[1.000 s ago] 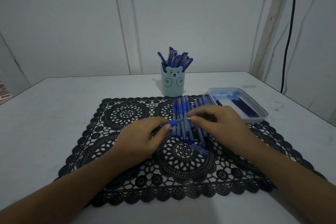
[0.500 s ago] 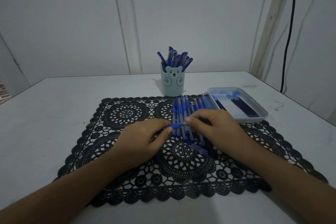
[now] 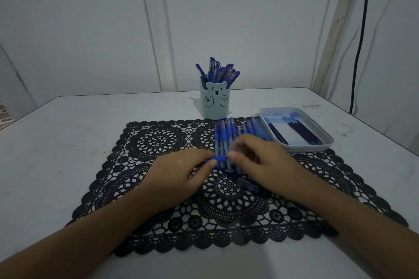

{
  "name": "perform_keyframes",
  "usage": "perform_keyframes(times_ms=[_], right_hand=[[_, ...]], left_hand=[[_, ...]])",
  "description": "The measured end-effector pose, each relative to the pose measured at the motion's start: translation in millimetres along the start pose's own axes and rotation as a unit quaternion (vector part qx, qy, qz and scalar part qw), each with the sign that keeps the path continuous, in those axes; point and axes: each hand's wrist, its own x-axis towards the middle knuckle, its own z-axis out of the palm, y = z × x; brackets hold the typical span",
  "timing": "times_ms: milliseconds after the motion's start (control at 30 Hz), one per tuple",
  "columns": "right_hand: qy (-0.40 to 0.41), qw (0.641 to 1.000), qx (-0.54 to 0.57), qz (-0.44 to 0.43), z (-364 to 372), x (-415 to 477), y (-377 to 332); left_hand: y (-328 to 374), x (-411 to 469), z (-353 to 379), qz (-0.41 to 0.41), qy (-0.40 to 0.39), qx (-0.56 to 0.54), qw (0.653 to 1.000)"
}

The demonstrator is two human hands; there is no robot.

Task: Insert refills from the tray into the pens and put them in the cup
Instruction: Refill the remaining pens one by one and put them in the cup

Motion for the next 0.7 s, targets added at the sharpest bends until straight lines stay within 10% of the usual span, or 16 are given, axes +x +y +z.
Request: perform_keyframes(times_ms=[700], right_hand=[[-0.018, 0.999, -0.025, -0.023, -0.3, 0.5, 3.3]], left_hand=[[0.9, 0.4, 0.7, 0.010, 0.014, 0.006, 1.000]])
